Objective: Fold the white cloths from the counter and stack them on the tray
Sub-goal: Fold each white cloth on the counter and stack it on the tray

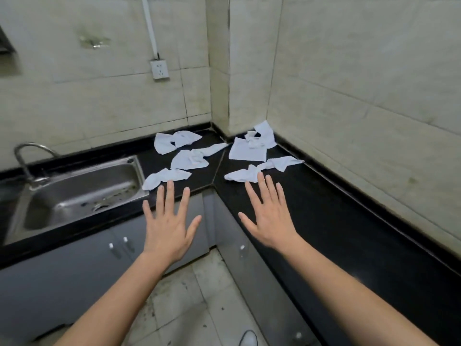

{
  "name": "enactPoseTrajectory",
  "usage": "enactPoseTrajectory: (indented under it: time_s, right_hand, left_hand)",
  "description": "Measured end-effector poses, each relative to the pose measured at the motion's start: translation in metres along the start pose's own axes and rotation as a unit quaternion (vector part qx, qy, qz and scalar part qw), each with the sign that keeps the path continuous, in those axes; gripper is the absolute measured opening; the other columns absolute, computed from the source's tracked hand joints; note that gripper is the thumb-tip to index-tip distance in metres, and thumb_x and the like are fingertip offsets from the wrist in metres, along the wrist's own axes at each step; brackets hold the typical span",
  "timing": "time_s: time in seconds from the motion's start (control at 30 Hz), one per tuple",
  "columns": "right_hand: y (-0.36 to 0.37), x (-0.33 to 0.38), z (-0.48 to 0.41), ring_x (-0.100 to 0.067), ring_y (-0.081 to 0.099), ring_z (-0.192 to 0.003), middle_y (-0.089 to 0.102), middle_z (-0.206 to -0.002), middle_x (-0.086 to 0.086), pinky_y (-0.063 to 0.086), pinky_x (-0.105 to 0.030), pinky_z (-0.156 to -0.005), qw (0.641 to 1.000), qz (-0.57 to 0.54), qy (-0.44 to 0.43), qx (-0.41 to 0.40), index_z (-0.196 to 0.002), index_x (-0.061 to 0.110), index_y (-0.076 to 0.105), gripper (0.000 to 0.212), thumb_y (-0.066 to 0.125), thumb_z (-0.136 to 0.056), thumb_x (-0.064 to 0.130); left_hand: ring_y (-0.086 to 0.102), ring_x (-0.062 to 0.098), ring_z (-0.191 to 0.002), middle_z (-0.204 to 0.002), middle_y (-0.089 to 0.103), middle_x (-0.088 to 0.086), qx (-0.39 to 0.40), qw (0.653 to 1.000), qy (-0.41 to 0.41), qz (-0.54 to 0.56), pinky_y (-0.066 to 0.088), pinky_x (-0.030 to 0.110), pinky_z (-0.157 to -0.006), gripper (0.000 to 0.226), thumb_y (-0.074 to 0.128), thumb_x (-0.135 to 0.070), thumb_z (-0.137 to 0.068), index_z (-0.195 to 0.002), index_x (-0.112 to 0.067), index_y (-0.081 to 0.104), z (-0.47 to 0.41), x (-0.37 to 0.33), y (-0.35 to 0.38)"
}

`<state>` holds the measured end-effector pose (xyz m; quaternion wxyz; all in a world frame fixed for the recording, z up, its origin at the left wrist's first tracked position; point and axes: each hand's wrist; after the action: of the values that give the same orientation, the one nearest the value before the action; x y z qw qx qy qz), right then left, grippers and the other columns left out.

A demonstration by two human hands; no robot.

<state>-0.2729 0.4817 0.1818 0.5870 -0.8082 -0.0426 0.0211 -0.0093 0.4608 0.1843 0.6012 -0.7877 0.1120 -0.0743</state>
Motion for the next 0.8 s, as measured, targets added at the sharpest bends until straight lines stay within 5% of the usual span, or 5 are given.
enactPoseTrajectory:
  time_s: [0.63, 0.8]
  right_hand:
    - [0.17, -0.005, -0.33, -0.03, 0.009, -0.154, 0.013, -0.166, -0.014, 0.014, -0.045, -0.124, 0.985, -0.103, -0.031, 0.133, -0.159, 0.015, 0.014, 0.072, 0.038, -0.102, 0.05]
    - [0.202, 0.017, -0.371, -0.028, 0.017, -0.152, 0.021, -0.164, -0.012, 0.024, -0.043, -0.12, 0.974, -0.109, -0.052, 0.189, -0.158, 0.016, 0.018, 0.069, 0.04, -0.102, 0.048]
  left_hand:
    - [-0.003, 0.034, -0.152, -0.165, -0.004, 0.015, 0.126, 0.986, -0.109, -0.002, 0.013, 0.056, -0.119, 0.089, 0.001, -0.068, -0.084, -0.158, -0.019, 0.009, -0.265, 0.127, 0.12]
    - [-0.002, 0.03, -0.152, -0.166, 0.0, 0.01, 0.171, 0.978, -0.121, 0.024, 0.017, 0.051, -0.12, 0.074, 0.031, -0.057, -0.099, -0.157, -0.015, 0.012, -0.288, 0.159, 0.152]
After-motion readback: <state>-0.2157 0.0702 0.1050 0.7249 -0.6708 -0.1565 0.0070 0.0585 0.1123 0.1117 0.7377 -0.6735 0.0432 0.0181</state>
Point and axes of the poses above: each hand's wrist, its own z-axis away from the middle knuckle, its own y-axis out of the palm, x = y × z
